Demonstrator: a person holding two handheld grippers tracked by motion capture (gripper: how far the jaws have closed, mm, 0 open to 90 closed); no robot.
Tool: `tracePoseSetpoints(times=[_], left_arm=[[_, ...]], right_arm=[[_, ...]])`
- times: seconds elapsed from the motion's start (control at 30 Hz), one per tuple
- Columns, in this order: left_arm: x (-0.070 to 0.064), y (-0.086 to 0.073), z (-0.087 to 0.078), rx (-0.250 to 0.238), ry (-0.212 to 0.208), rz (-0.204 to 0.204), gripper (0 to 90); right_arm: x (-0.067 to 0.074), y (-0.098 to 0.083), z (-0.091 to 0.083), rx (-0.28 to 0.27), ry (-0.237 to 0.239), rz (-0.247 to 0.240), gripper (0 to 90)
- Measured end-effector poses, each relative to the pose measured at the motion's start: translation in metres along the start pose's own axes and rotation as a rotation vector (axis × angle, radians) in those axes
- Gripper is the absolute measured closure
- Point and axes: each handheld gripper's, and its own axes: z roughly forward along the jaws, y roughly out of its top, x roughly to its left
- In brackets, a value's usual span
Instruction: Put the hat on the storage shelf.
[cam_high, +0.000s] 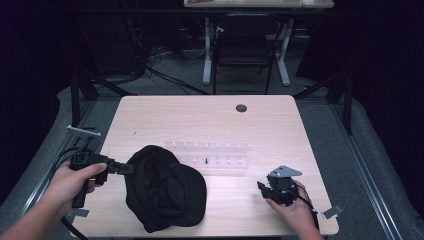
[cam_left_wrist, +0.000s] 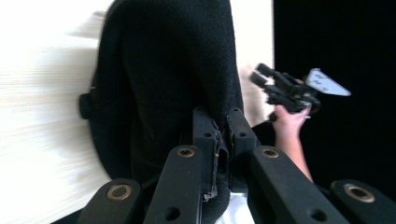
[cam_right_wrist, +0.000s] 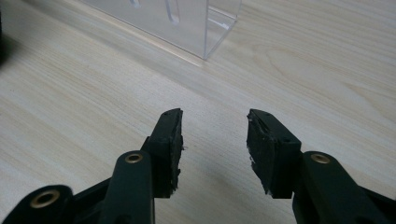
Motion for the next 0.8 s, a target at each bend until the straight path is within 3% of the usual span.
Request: tracePoseSetpoints(times=[0.37,0.4,0.8], left_arm=[[-0.014,0.000,0.001,-0.013,-0.124,0.004,85.8],[-0.019,0.000,-0.001,-0.018,-0.155,0.013,85.8],[-0.040,0.005,-0.018,-0.071,-0.189,0.052,85.8]], right_arm=[[-0.001,0.000,0.000,-0.005,0.002,0.003,55.3],[-0.001,0.000,-0.001,-0.004,-0.002,0.002,55.3],[-0.001,0.000,-0.002,-0.011,0.001,0.007,55.4]])
